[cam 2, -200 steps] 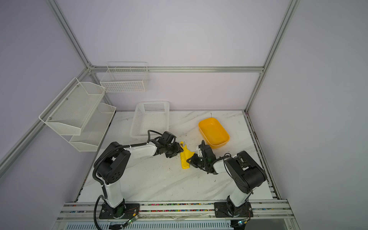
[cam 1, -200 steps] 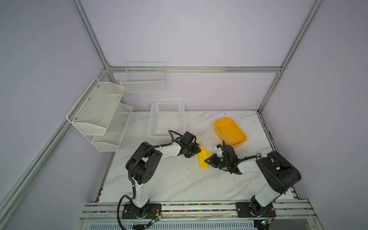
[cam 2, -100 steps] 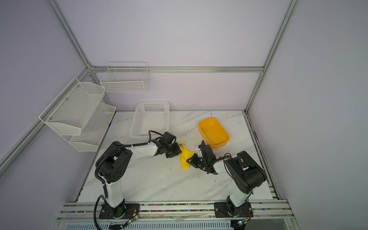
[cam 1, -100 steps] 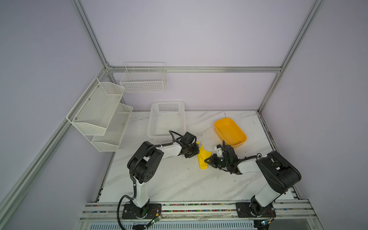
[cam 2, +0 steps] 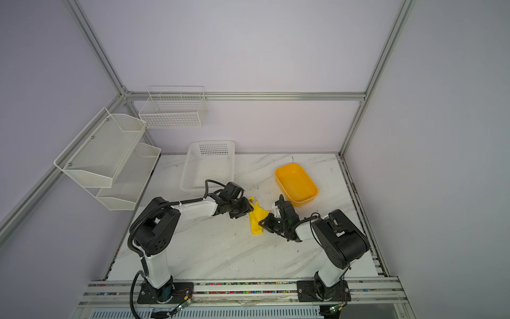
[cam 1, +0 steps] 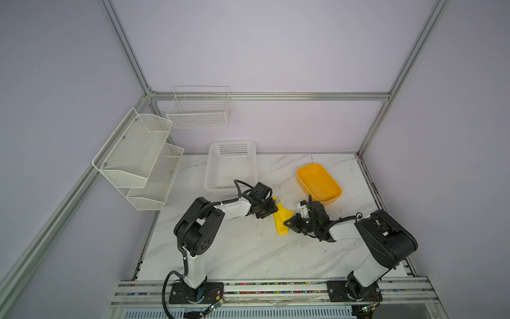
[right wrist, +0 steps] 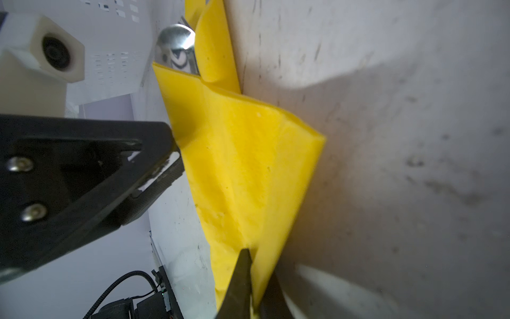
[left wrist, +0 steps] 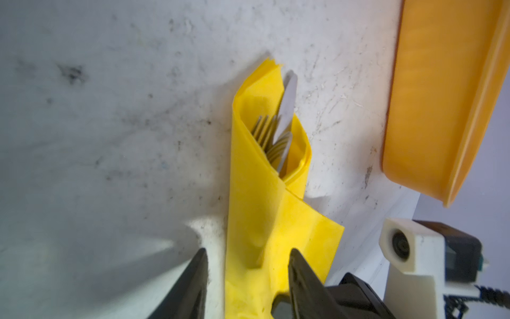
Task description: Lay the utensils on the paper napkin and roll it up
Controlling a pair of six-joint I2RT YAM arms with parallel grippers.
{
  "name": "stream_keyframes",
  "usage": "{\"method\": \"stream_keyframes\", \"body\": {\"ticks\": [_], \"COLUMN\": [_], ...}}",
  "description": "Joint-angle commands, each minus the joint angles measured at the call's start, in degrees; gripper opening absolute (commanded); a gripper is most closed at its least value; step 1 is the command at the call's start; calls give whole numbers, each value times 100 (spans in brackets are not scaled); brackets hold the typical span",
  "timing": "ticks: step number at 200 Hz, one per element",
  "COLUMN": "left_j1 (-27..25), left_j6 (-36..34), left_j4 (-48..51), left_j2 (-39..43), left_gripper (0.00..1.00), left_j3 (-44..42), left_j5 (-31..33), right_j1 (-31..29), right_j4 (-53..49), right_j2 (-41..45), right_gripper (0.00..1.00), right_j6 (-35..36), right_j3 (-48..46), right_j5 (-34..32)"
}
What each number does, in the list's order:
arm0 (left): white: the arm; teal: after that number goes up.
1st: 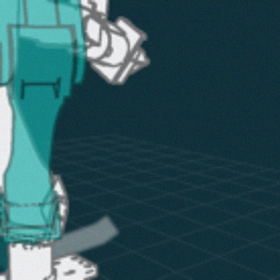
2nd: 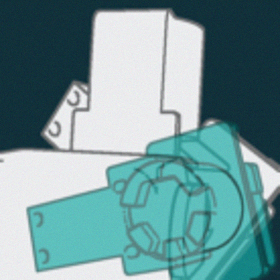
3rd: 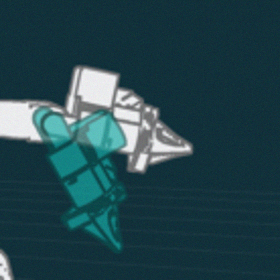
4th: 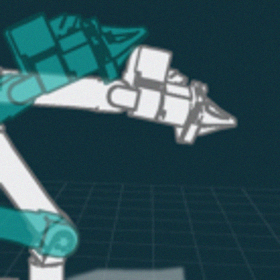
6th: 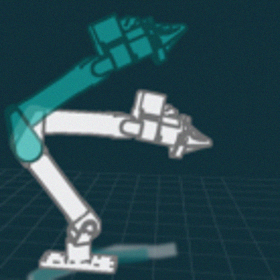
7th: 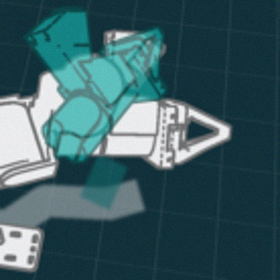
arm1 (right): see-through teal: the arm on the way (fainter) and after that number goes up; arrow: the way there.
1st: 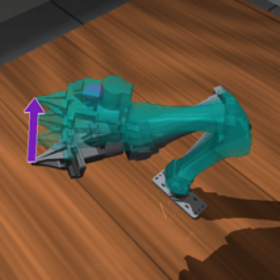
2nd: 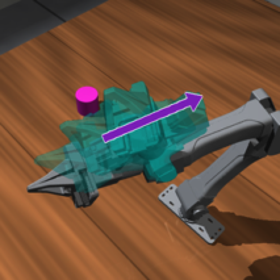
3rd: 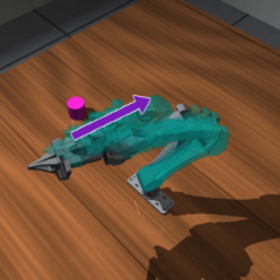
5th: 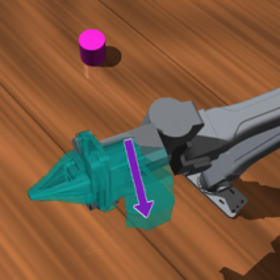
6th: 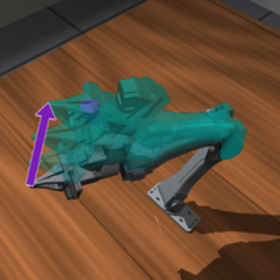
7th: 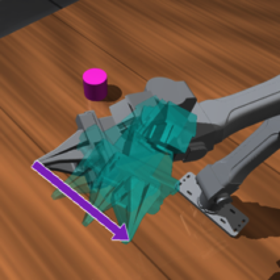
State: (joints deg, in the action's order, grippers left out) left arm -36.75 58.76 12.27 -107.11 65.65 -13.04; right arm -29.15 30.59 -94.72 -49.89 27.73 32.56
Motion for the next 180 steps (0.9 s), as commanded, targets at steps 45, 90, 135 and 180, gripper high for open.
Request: {"method": "stream_keyframes", "body": {"ticks": [45, 90, 135, 180], "left_j1": [-391, -561, -558, -559], "left_j6": [-48, 83, 52, -49], "left_j4": [272, 295, 502, 645], "left_j2": [527, 278, 150, 41], "left_gripper": [51, 45, 33, 27], "left_j3": [-455, -410, -365, -279], "left_j5": [-93, 76, 301, 401], "right_j1": [12, 13, 11, 14], "right_j4": [-193, -243, -246, -271], "right_j2": [119, 154, 142, 168], "right_gripper": [9, 10, 10, 11], "right_j6": [-41, -36, -26, -24], "right_j3": [-68, -82, -95, -85], "right_j5": [14, -30, -4, -12]}}
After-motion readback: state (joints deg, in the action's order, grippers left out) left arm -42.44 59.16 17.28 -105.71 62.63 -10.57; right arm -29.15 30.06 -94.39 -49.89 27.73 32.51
